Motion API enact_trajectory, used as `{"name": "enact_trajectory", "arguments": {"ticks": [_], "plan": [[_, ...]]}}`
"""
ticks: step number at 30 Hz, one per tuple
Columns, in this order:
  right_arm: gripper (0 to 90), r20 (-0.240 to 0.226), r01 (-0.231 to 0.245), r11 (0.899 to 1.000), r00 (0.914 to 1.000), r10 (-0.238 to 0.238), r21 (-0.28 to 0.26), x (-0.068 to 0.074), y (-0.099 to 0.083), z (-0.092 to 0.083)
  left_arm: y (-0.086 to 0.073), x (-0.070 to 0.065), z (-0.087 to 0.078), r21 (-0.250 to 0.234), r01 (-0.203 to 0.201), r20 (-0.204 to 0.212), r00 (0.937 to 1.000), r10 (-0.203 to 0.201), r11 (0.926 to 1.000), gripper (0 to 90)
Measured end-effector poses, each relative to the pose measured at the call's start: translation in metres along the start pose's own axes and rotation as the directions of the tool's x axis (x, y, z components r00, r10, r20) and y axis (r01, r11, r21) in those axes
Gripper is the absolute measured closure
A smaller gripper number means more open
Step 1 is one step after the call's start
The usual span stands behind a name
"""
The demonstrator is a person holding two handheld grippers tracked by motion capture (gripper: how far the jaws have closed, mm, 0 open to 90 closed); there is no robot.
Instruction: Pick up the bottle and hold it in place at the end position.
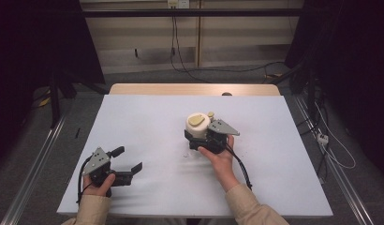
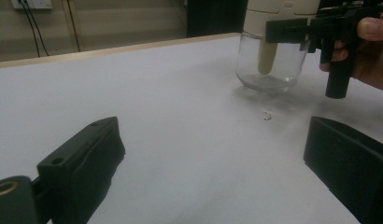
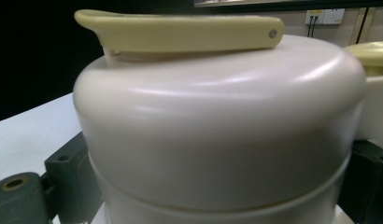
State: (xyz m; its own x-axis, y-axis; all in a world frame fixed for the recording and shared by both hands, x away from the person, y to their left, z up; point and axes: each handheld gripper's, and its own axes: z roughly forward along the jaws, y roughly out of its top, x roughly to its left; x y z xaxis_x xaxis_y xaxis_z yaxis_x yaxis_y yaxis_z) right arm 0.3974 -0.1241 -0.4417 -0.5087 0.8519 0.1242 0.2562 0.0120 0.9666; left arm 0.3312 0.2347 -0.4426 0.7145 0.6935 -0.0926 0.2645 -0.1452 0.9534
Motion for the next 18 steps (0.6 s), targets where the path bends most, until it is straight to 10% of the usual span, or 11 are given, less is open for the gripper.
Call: {"name": "enact_trajectory", "arguments": {"ticks": [18], "plan": [[6.7,0.004,-0.002,1.0,1.0,0.002,-0.001,-0.0019,0.0004,0.0095,-0.0005,-0.0002,0.0007,-0.001,0.002,0.0,1.0,-0.002,1.0,4.1]]}}
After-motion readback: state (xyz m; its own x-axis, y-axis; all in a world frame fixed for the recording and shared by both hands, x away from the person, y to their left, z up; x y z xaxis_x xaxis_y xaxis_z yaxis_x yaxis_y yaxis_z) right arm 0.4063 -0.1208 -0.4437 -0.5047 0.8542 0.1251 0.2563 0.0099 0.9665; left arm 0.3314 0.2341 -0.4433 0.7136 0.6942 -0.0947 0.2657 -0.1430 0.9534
